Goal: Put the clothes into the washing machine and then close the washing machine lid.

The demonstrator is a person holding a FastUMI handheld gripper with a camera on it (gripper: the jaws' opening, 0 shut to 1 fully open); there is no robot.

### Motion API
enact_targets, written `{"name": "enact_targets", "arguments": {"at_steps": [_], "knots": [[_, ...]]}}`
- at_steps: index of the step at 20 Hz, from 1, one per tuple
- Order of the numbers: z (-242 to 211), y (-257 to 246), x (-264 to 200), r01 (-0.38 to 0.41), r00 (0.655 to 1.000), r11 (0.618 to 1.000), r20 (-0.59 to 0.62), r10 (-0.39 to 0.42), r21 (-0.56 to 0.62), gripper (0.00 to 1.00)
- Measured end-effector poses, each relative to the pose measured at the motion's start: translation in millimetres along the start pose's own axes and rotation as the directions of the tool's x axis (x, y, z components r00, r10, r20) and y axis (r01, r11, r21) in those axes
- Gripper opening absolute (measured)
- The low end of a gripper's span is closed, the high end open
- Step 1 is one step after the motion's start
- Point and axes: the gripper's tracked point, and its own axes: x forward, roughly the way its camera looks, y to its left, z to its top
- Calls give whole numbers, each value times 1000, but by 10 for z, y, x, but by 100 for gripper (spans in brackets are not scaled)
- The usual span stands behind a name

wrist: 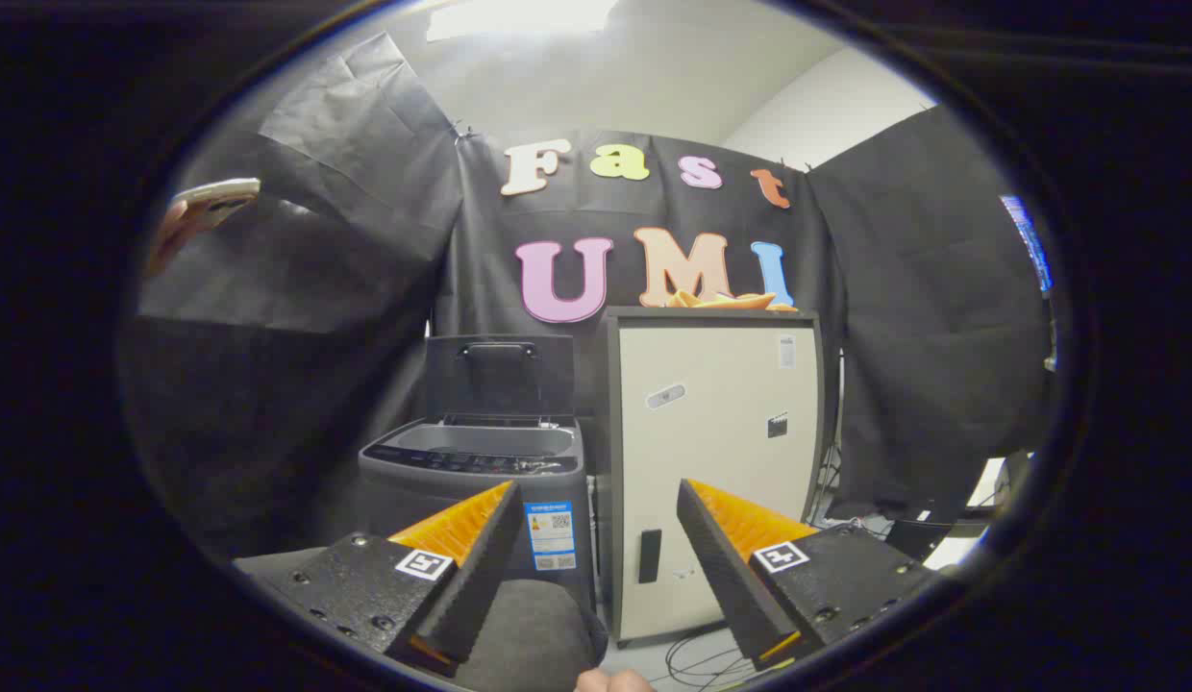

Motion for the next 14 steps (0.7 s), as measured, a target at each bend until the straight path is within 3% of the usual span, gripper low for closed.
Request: {"name": "enact_targets", "arguments": {"at_steps": [14], "knots": [[-4,9,-6,-5,1000,1000,-1,5,-17,98]]}}
